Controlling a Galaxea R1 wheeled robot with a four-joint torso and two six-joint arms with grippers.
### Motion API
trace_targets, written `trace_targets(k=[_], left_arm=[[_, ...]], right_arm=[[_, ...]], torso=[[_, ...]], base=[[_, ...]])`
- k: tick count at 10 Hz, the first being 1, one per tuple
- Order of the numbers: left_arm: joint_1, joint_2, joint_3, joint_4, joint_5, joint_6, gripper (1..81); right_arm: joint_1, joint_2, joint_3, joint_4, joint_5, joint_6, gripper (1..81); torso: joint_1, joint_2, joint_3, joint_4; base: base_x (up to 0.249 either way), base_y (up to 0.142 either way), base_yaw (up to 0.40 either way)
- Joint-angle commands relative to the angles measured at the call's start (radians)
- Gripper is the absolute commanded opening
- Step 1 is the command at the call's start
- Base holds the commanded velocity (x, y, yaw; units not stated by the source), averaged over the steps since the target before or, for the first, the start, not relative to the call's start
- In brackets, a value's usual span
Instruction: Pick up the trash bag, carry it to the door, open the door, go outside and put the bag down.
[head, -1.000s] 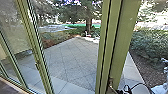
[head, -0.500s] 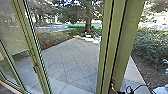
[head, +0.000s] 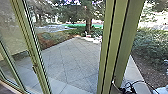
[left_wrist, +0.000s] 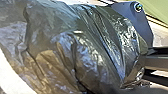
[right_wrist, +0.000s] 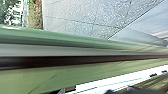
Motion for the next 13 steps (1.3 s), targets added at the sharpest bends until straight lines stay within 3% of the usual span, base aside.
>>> trace_targets(k=[1, 4, 8, 10, 11, 13], left_arm=[[-0.044, -0.01, 0.005, -0.006, 0.059, -0.002, 1.0], [-0.044, -0.01, 0.005, -0.006, 0.059, 0.001, 1.0], [-0.039, -0.014, 0.005, -0.006, 0.058, -0.001, 1.0], [-0.037, -0.014, 0.003, -0.006, 0.058, -0.001, 1.0], [-0.039, -0.012, 0.003, -0.006, 0.059, -0.001, 1.0], [-0.037, -0.01, 0.005, -0.005, 0.059, -0.001, 1.0]], right_arm=[[0.125, -0.013, 0.083, 0.034, 0.18, 0.023, 81.1], [0.196, -0.1, 0.219, 0.024, 0.301, 0.014, 81.1], [0.297, -0.169, 0.211, 0.02, 0.295, 0.0, 81.1], [0.331, -0.174, 0.175, 0.012, 0.27, -0.083, 81.1], [0.334, -0.171, 0.136, 0.012, 0.225, -0.104, 81.1], [0.353, -0.177, 0.115, -0.014, 0.203, -0.123, 81.1]], torso=[[0.0, 0.0, 0.0, 0.0], [0.001, 0.001, -0.001, 0.0], [0.004, 0.004, -0.003, 0.001], [0.004, 0.004, -0.004, 0.001], [0.004, 0.004, -0.005, 0.001], [0.004, 0.004, -0.005, 0.002]], base=[[0.0, 0.0, 0.0], [0.0, 0.0, 0.0], [0.0, 0.0, 0.0], [0.0, 0.0, 0.0], [0.0, 0.0, 0.0], [0.0, 0.0, 0.0]])
